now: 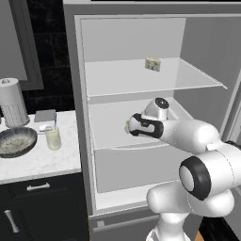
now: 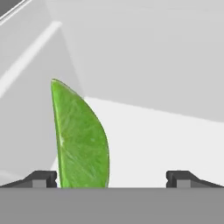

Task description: Grab a lemon wedge from the fridge and one ice cube from the ice bowl, and put them in the glass of lemonade.

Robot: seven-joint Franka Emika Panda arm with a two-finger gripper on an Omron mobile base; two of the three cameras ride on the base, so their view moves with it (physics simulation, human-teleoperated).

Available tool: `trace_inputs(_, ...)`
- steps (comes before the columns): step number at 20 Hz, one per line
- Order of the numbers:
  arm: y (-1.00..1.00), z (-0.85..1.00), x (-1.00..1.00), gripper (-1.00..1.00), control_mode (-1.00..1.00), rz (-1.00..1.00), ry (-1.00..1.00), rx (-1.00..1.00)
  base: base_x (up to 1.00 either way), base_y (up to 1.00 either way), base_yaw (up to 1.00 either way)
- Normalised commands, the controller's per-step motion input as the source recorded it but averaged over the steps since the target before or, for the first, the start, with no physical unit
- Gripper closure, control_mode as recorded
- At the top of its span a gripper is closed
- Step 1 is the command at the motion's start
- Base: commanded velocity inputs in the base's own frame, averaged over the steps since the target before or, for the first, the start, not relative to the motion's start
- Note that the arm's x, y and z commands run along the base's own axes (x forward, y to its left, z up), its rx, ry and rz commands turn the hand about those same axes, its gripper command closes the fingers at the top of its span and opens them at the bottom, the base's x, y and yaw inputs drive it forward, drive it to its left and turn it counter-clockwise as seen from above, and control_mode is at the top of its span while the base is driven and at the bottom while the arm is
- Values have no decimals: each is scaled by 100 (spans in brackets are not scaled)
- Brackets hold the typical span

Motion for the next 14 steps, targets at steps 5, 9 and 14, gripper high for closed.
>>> trace_inputs(5, 14, -28, 3, -100, -100, 20, 0, -5, 0, 0, 0)
trace_inputs(9, 16, -33, 1, -100, -100, 20, -2, -9, 0, 0, 0)
trace_inputs(14, 12, -37, 17, -100, -100, 14, -4, -8, 0, 0, 0)
